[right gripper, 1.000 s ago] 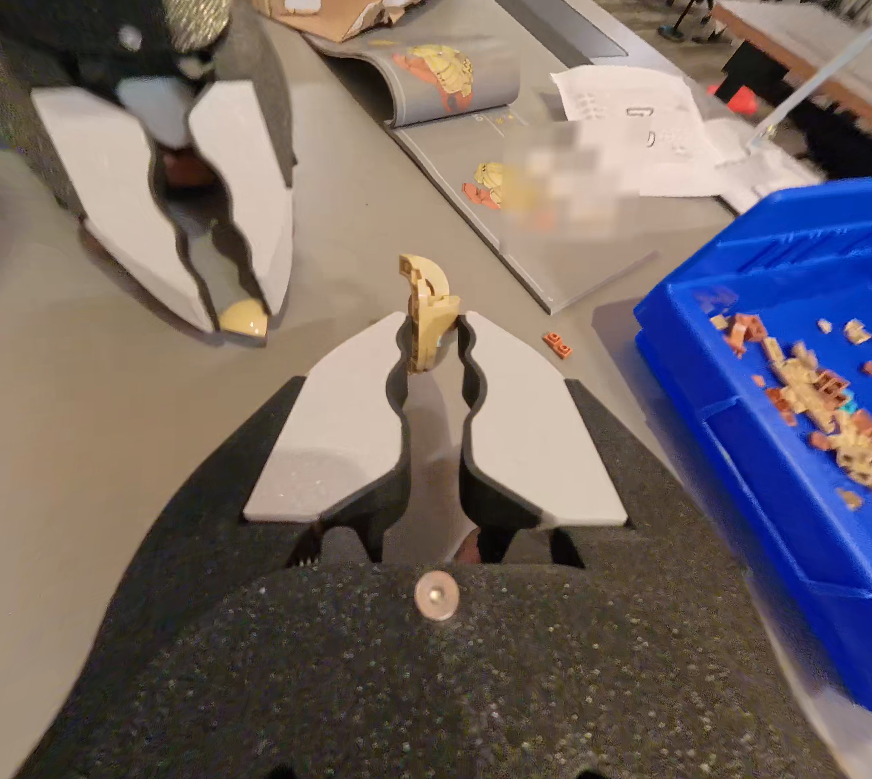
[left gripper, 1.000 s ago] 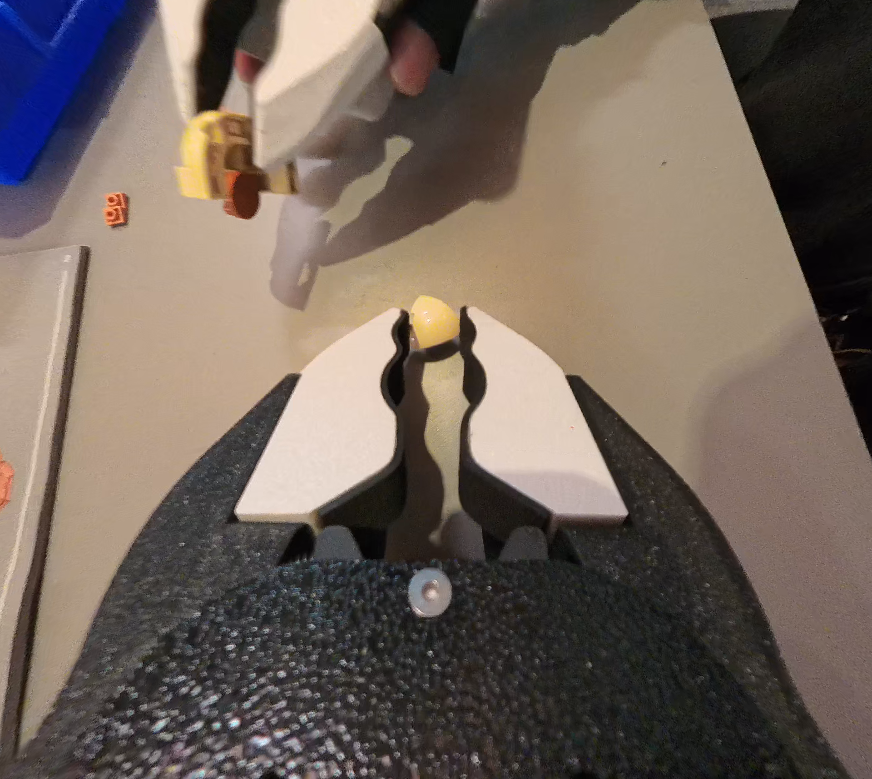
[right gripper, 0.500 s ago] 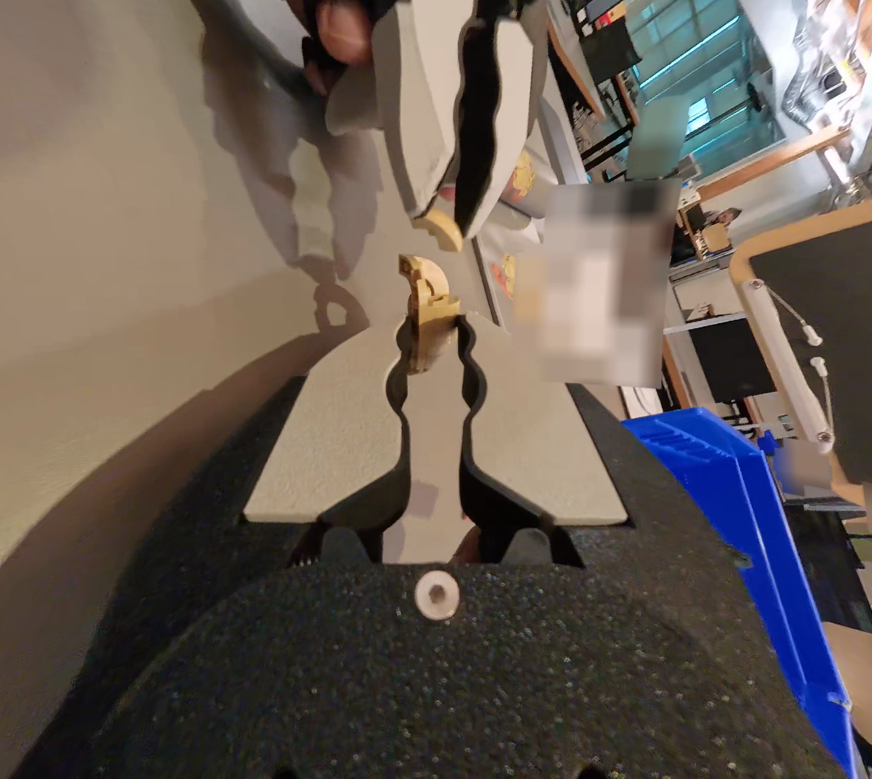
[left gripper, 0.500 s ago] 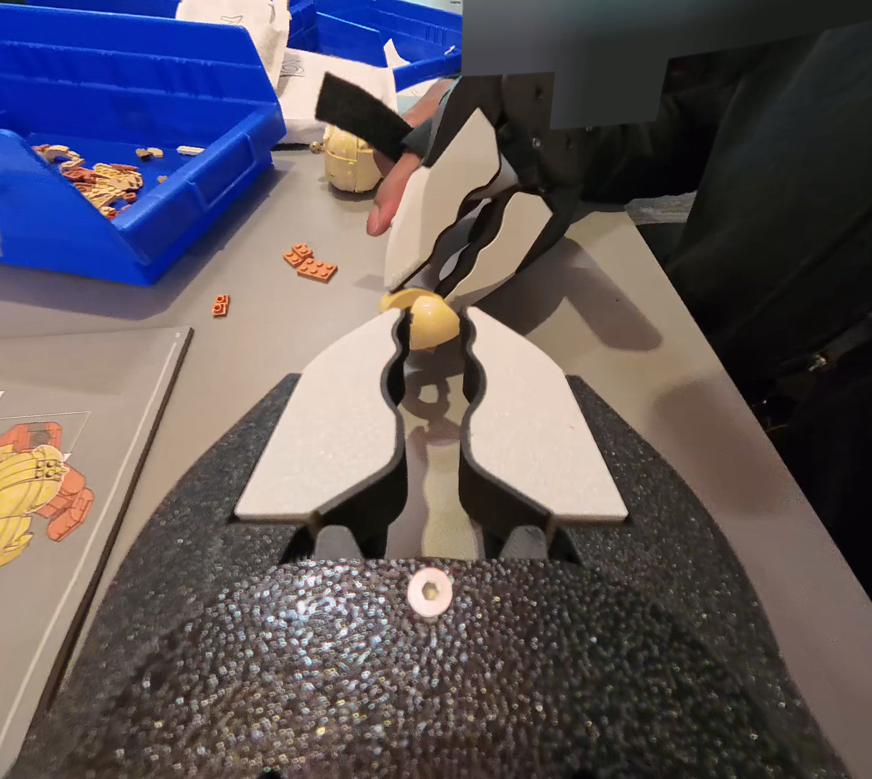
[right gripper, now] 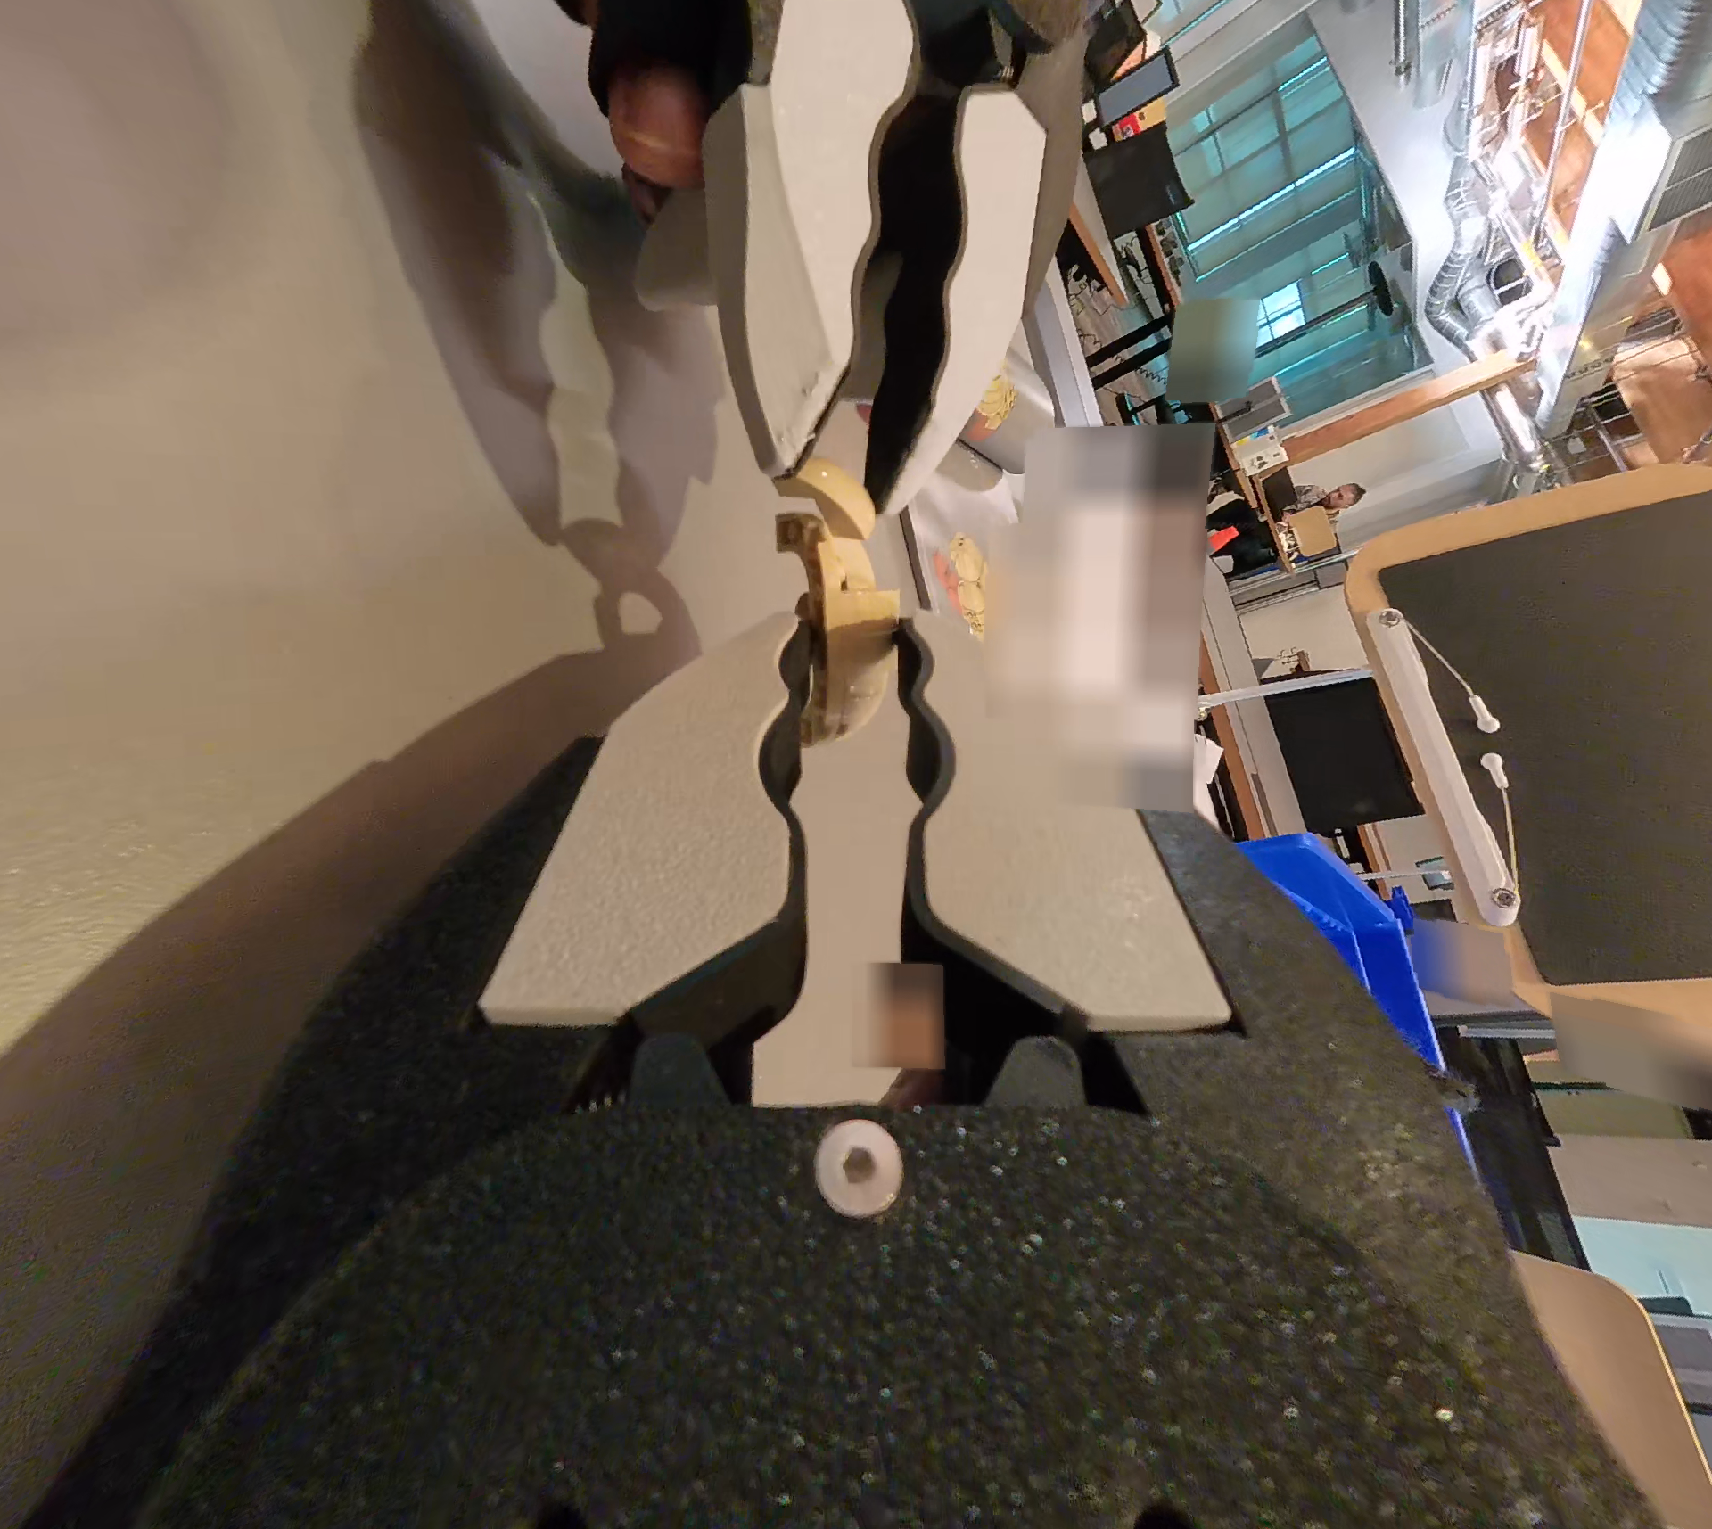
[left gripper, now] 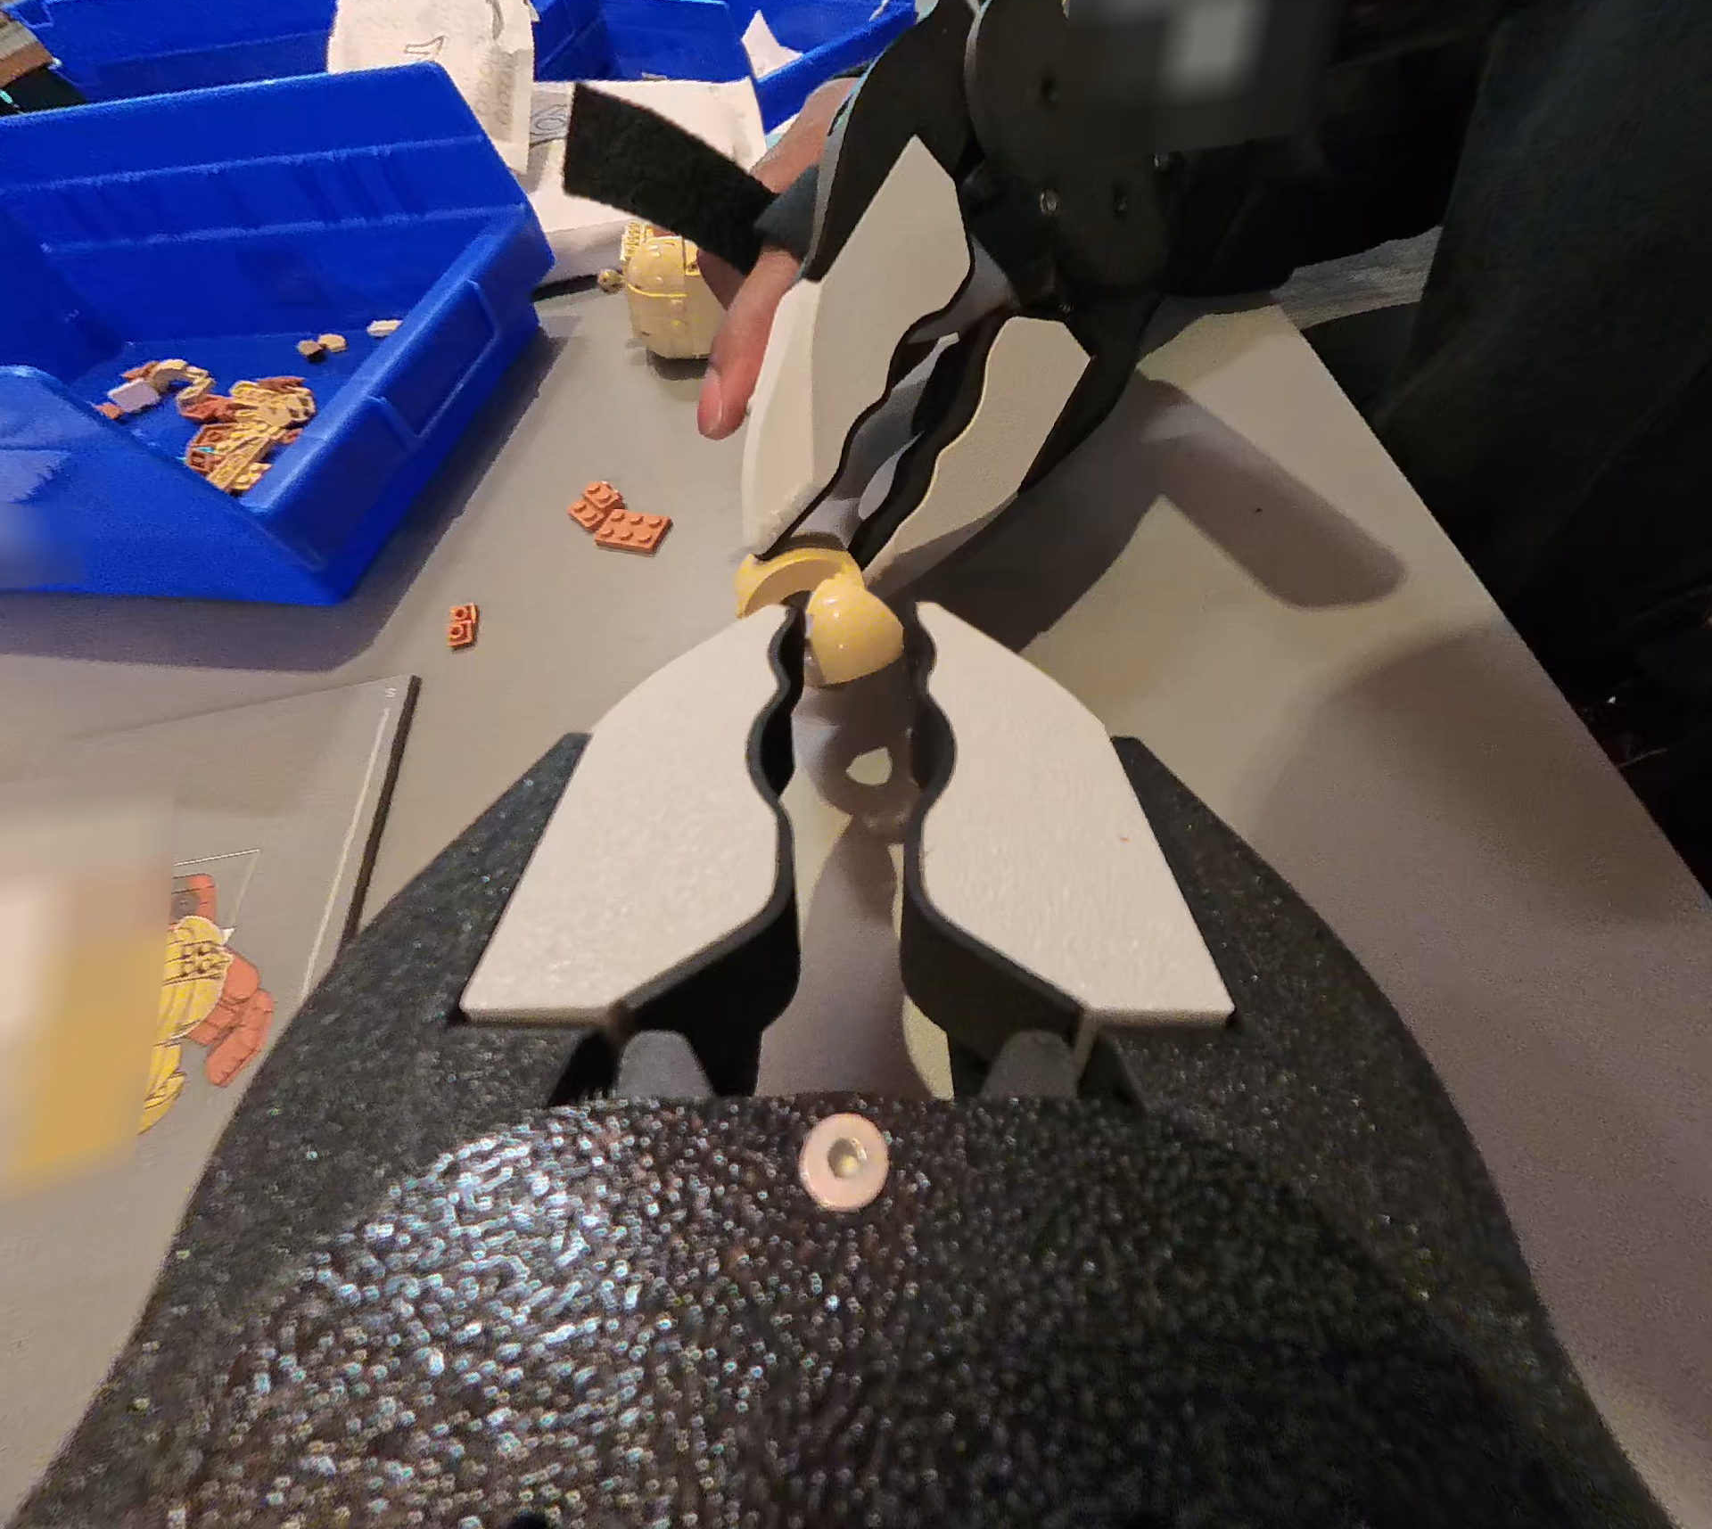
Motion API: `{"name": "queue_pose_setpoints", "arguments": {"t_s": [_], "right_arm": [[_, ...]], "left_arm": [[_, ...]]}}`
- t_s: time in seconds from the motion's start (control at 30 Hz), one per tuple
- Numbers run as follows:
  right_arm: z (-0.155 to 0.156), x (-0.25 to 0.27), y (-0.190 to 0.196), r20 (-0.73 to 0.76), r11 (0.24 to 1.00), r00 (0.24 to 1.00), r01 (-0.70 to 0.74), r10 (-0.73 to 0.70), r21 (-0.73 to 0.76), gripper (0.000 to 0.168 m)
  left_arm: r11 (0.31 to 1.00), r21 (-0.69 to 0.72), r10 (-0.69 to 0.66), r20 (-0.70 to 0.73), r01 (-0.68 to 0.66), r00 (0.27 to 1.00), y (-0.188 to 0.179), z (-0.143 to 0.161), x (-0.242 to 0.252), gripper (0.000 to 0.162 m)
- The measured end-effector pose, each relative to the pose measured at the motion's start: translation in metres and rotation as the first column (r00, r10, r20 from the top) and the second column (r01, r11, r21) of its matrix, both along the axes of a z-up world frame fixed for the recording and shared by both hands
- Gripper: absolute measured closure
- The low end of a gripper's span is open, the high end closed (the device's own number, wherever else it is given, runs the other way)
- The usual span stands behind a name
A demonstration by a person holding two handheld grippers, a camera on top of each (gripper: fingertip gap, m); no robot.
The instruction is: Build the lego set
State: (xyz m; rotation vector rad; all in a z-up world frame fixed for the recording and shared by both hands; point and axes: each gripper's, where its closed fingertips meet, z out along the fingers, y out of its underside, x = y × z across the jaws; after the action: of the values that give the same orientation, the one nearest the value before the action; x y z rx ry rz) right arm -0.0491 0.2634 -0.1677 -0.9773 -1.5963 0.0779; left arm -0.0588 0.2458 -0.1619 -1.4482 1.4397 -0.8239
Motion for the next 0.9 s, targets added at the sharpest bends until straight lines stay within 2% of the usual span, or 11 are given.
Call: {"name": "queue_pose_setpoints", "arguments": {"t_s": [0.13, 0.37, 0.43, 0.5, 0.63, 0.73, 0.9], "right_arm": [[-0.001, 0.000, 0.000, 0.002, 1.000, 1.000, 0.000, 0.000, 0.001, 0.151], [0.006, 0.000, -0.001, -0.035, 1.000, 0.999, -0.008, 0.007, -0.006, 0.151], [0.005, 0.001, -0.001, -0.032, 1.000, 0.999, -0.005, 0.005, -0.010, 0.151], [0.003, 0.002, -0.001, -0.024, 1.000, 1.000, -0.007, 0.007, -0.016, 0.151], [-0.003, 0.002, -0.001, 0.005, 1.000, 1.000, -0.013, 0.013, -0.026, 0.151], [-0.005, 0.002, -0.001, 0.016, 0.999, 1.000, -0.014, 0.015, -0.031, 0.151], [-0.006, 0.003, 0.002, 0.020, 1.000, 1.000, -0.003, 0.004, -0.026, 0.151]], "left_arm": [[1.000, -0.014, 0.001, 0.006, -0.001, 1.000, 0.001, 0.000, -0.002, 0.142], [0.993, -0.117, -0.011, 0.057, 0.018, 0.998, 0.003, 0.003, -0.009, 0.142], [0.989, -0.147, -0.037, -0.006, 0.036, 0.999, 0.000, -0.005, -0.014, 0.142], [0.987, -0.143, -0.085, -0.133, 0.066, 0.987, -0.007, -0.022, -0.022, 0.142], [0.990, -0.077, -0.141, -0.353, 0.122, 0.925, -0.017, -0.047, -0.036, 0.142], [0.989, -0.048, -0.146, -0.414, 0.138, 0.899, -0.018, -0.056, -0.040, 0.142], [0.990, -0.054, -0.138, -0.401, 0.127, 0.905, -0.018, -0.054, -0.042, 0.136]]}}
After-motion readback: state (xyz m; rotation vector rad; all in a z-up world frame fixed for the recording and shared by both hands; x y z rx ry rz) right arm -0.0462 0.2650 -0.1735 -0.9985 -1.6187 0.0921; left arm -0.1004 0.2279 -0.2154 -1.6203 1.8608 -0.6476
